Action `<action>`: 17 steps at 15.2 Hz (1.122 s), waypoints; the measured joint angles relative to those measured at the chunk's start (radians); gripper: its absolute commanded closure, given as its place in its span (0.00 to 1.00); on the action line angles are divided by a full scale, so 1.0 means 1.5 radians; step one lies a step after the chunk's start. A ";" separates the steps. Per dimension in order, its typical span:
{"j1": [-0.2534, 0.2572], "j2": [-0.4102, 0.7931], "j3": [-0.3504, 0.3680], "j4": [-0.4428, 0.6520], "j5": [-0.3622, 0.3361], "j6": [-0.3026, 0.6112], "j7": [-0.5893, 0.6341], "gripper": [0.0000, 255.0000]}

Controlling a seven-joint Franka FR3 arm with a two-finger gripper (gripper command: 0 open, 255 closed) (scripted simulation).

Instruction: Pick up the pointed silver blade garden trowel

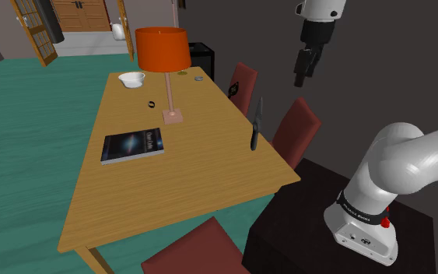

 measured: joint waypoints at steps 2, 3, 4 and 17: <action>0.003 -0.003 -0.008 -0.010 -0.003 0.012 -0.013 0.00; 0.006 -0.013 -0.021 -0.033 -0.007 0.034 -0.034 0.00; 0.010 -0.016 -0.038 -0.049 -0.013 0.056 -0.061 0.00; 0.107 0.071 -0.328 -0.215 -0.053 0.437 -0.477 0.00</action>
